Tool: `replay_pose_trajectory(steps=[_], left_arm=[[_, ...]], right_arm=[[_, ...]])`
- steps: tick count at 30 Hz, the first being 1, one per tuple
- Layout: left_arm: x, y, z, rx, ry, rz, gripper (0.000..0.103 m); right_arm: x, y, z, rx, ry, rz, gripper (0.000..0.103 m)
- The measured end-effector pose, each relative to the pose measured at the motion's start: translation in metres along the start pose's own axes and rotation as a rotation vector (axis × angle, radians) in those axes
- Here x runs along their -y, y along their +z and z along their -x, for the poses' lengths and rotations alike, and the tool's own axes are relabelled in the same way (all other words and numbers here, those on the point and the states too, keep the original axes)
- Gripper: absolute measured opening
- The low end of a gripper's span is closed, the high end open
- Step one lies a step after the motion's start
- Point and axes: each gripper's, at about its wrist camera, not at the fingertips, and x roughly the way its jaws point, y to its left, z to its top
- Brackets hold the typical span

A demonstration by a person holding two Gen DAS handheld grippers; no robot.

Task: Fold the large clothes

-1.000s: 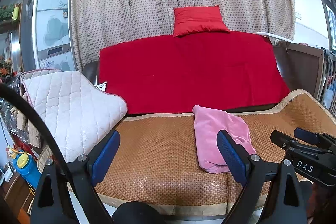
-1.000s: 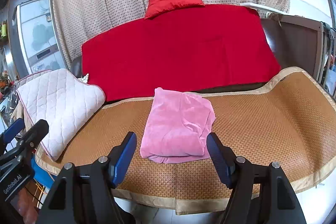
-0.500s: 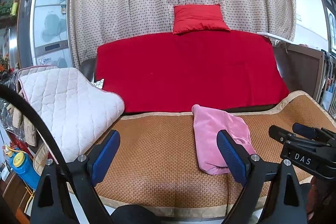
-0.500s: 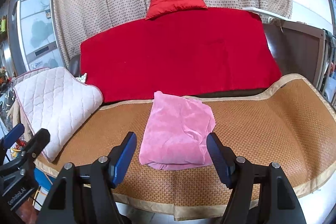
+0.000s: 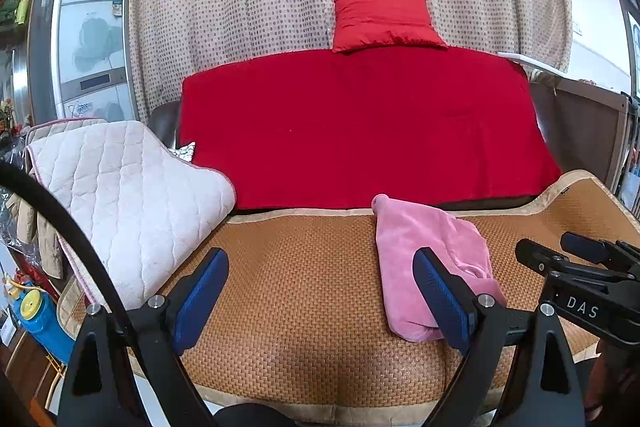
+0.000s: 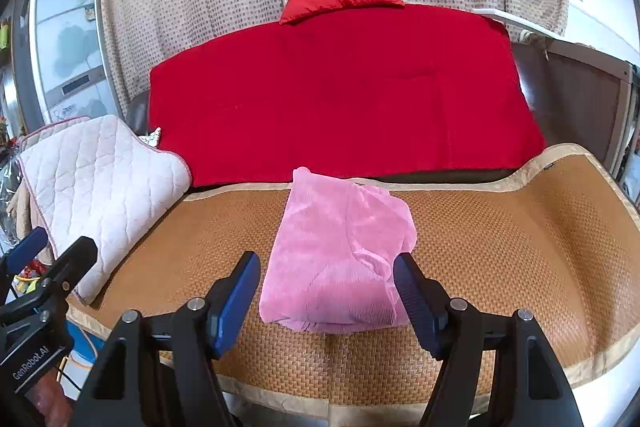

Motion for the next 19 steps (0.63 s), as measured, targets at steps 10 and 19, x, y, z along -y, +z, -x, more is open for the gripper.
replay_pose_trajectory(steps=[10,19], left_arm=[[0.0,0.008,-0.033,-0.036,0.001,0.016,0.093],[-0.01,0.015,-0.099,-0.134,-0.091,0.084,0.093]], right_arm=[[-0.002,0.01,-0.038,-0.045,0.002,0.017,0.073],[0.028,0.026,-0.08,-0.082,0.01,-0.007,0.073]])
